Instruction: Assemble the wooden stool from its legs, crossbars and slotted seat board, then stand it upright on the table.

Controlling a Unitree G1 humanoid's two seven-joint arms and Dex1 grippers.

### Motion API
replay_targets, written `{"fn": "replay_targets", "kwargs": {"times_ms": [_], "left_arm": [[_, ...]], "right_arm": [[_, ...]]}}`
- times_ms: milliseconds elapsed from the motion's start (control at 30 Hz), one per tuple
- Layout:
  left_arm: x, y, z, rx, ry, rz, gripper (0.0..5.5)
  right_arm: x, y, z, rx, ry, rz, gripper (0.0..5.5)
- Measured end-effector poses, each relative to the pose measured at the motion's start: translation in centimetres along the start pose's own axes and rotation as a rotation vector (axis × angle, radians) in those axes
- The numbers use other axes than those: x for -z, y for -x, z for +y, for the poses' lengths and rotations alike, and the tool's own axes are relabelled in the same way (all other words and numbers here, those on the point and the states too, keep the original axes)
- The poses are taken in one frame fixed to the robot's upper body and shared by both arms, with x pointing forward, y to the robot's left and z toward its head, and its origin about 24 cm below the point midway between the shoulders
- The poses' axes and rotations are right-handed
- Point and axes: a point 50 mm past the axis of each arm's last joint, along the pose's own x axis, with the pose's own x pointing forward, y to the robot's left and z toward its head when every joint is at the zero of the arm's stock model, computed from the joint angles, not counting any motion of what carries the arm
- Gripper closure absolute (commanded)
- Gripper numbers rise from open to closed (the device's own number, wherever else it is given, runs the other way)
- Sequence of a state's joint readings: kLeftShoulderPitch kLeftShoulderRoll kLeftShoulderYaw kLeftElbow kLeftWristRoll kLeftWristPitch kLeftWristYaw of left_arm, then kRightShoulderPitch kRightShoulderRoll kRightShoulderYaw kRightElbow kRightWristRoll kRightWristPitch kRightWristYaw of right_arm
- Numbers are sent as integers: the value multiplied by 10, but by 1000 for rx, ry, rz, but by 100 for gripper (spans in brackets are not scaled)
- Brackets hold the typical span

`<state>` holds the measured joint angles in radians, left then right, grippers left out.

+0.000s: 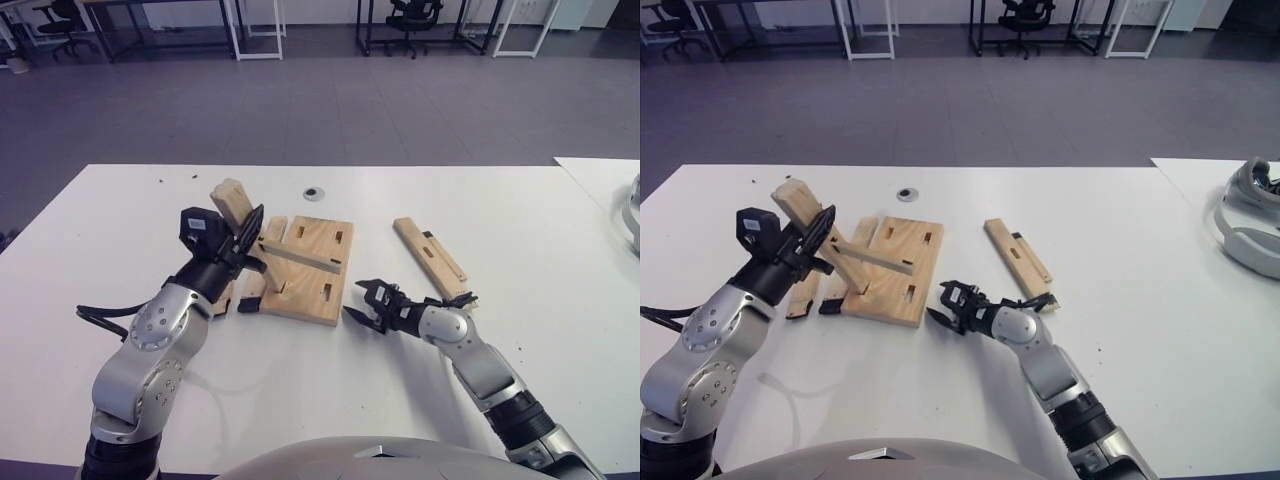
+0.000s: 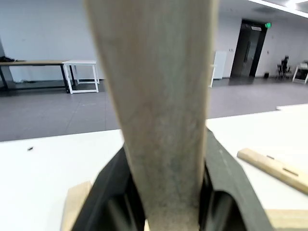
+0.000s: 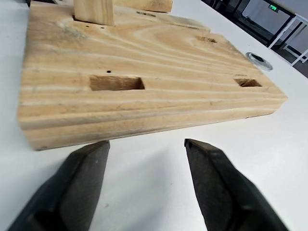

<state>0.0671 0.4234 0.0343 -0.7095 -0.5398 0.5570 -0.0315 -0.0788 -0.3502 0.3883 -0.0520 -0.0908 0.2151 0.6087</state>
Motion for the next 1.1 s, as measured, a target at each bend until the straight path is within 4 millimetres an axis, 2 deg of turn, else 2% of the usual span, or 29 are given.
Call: {"fn": "replay_targets", "kwargs": {"times_ms": [100, 233, 400, 500, 667, 800, 900, 1033, 1100], "left_arm": [[-2, 3, 0, -23, 32, 23, 448], [-1, 6, 18, -132, 268, 39, 448], [-3, 7, 32, -126, 313, 73, 448], [-1, 6, 28, -100, 301, 92, 448], [5, -1, 13, 0, 111, 164, 448], [8, -12, 0, 35, 17, 139, 447], [12, -18, -4, 15, 38, 124, 447], [7, -21, -4, 6, 147, 109, 447], [5, -19, -7, 30, 192, 113, 385]], "right_arm": [[1, 0, -1, 8, 12, 9, 260], [2, -1, -2, 16, 21, 16, 260], [0, -4, -5, 22, 31, 6, 260], [-1, -4, -6, 25, 35, 1, 260], [-1, -6, -6, 32, 33, -2, 260], [1, -4, -8, 40, 39, 12, 260], [4, -3, -11, 53, 41, 25, 260], [5, -1, -15, 96, 28, 34, 260], [8, 4, -28, 217, -43, 40, 260]]}}
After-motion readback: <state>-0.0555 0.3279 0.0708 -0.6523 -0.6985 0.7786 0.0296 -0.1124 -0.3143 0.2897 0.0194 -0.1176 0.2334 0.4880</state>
